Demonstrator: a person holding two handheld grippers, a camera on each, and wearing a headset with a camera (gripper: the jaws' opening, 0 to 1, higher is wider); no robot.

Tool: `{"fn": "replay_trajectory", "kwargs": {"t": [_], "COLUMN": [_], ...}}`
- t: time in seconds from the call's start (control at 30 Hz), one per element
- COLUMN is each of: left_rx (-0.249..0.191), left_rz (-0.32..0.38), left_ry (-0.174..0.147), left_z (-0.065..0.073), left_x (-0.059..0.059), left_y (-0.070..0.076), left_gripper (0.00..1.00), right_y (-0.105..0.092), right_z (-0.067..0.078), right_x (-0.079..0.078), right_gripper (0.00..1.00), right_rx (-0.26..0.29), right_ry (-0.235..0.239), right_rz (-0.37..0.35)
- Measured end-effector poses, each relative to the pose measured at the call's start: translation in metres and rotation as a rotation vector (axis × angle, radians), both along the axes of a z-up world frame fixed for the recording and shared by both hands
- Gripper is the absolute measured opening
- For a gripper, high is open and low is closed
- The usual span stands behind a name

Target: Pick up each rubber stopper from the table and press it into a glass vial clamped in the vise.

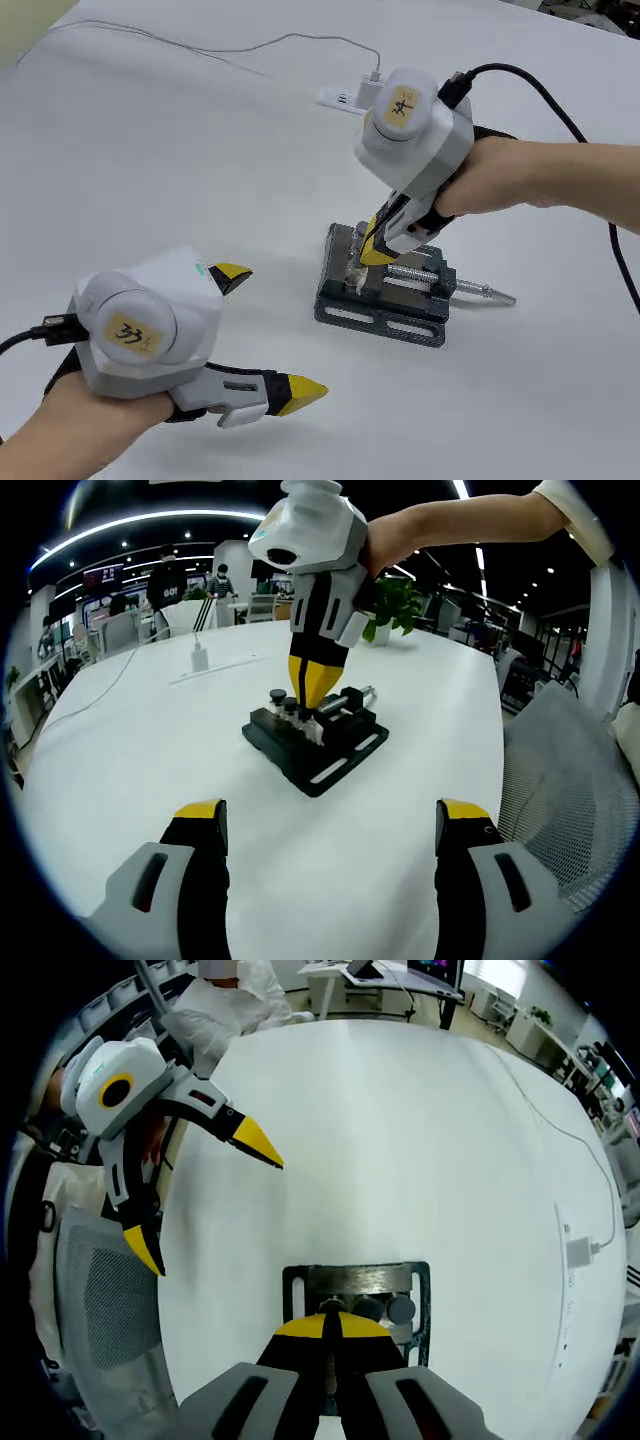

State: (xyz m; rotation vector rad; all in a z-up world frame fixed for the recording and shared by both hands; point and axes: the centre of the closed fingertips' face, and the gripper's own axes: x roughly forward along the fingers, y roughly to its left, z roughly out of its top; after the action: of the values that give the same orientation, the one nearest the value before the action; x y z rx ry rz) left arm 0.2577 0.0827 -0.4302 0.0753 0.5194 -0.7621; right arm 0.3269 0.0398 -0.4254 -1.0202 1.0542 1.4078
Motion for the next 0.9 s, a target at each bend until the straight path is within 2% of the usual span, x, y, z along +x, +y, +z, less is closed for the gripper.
{"fn": "replay_trajectory", "kwargs": {"t": [0.17, 0.27, 0.3, 0.43, 0.5, 0.57, 0.67, 0.9], "left_rx": [-0.006, -0.009, -0.010, -0.016, -0.017, -0.023, -0.026, -0.028], "left_rz": [0.004, 0.006, 0.008, 0.018, 0.019, 0.024, 0.029, 0.033], "left_ry": [0.003, 0.006, 0.006, 0.009, 0.007, 0.006, 0.007, 0.005], "left_z": [-0.001, -0.002, -0.002, -0.003, -0.003, -0.002, -0.002, -0.001], "left_x": [0.002, 0.002, 0.003, 0.005, 0.006, 0.007, 0.008, 0.009], "left_y": [-0.002, -0.002, -0.002, -0.001, 0.000, 0.000, 0.000, 0.001], "left_gripper": [0.84, 0.84, 0.84, 0.83, 0.83, 0.83, 0.83, 0.83], "right_y": [0.000, -0.001, 0.000, 0.000, -0.001, 0.000, -0.001, -0.001], "right_z": [-0.001, -0.002, -0.003, -0.004, -0.004, -0.005, -0.006, -0.007], "right_x": [0.003, 0.004, 0.007, 0.010, 0.010, 0.013, 0.014, 0.013], "right_gripper": [0.00, 0.00, 0.00, 0.00, 0.00, 0.00, 0.00, 0.00], "right_rx": [-0.034, -0.051, -0.055, -0.044, -0.041, -0.045, -0.087, -0.109], "right_ry": [0.030, 0.018, 0.015, 0.020, 0.041, 0.041, 0.020, 0.027], "right_rz": [-0.029, 0.002, -0.009, 0.001, -0.029, -0.019, 0.030, 0.021]}}
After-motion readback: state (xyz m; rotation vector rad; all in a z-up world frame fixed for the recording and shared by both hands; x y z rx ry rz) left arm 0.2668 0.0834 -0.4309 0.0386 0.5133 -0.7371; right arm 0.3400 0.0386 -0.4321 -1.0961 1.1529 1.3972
